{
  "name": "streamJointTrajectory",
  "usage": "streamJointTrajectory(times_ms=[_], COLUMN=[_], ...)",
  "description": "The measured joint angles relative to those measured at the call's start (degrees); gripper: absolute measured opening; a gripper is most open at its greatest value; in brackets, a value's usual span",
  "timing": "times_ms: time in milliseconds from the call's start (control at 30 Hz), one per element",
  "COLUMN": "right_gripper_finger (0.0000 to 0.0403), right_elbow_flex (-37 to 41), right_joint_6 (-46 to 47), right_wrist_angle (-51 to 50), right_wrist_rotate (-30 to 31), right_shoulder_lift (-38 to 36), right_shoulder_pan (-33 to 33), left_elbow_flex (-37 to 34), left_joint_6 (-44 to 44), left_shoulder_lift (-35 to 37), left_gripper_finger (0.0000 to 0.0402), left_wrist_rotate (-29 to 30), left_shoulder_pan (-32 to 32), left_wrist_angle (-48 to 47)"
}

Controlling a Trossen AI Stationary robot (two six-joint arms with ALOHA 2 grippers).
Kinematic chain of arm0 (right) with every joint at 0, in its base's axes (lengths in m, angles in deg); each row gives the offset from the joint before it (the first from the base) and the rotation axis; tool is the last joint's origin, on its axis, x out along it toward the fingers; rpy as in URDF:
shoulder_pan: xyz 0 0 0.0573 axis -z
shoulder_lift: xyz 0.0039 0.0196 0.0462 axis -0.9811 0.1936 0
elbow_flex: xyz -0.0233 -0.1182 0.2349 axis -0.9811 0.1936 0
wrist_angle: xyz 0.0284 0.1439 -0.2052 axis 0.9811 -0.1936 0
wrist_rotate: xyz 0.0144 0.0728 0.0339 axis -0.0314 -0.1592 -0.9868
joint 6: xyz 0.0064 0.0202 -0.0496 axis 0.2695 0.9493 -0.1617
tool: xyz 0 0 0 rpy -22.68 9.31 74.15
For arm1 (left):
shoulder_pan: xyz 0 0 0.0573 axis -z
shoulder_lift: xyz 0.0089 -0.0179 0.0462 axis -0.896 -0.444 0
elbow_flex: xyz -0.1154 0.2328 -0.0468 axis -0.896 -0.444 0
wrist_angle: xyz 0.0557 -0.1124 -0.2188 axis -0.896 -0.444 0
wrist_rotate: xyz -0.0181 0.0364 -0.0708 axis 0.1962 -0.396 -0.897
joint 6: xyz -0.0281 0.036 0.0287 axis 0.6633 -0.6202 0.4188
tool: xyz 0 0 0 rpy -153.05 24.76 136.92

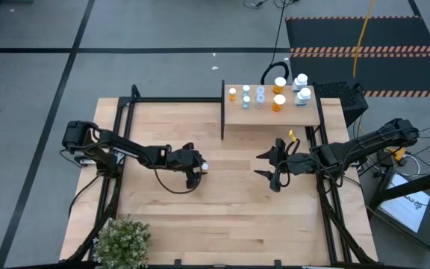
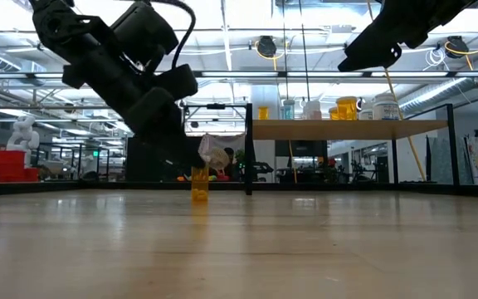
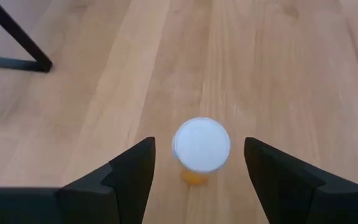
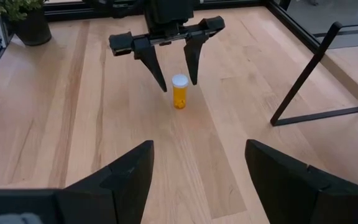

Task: Pick and place medicine bottles onto shelf by color
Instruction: Put the small orange pill bottle on the shelf aligned with the other small orange pill bottle

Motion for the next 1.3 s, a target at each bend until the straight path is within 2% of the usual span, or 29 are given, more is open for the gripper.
streamJointTrajectory(times_ms=[533,1300], right_gripper_finger=[0.0249,0.0249], right_elbow_flex=[0.0,0.0], right_joint_6=[0.0,-0.2], right_wrist_angle=[0.0,0.0], right_wrist_rotate=[0.0,0.0], right_shoulder_lift=[0.0,0.0], right_shoulder_pan=[0.0,0.0], left_elbow_flex=[0.0,0.0], left_joint_6=[0.6,-0.2], left_shoulder_lift=[1.6,1.4], left_gripper_finger=[0.0245,0.0245], left_wrist_rotate=[0.1,0.7], left_shoulder_pan=[0.0,-0.1], left_wrist_angle=[-2.5,-0.4])
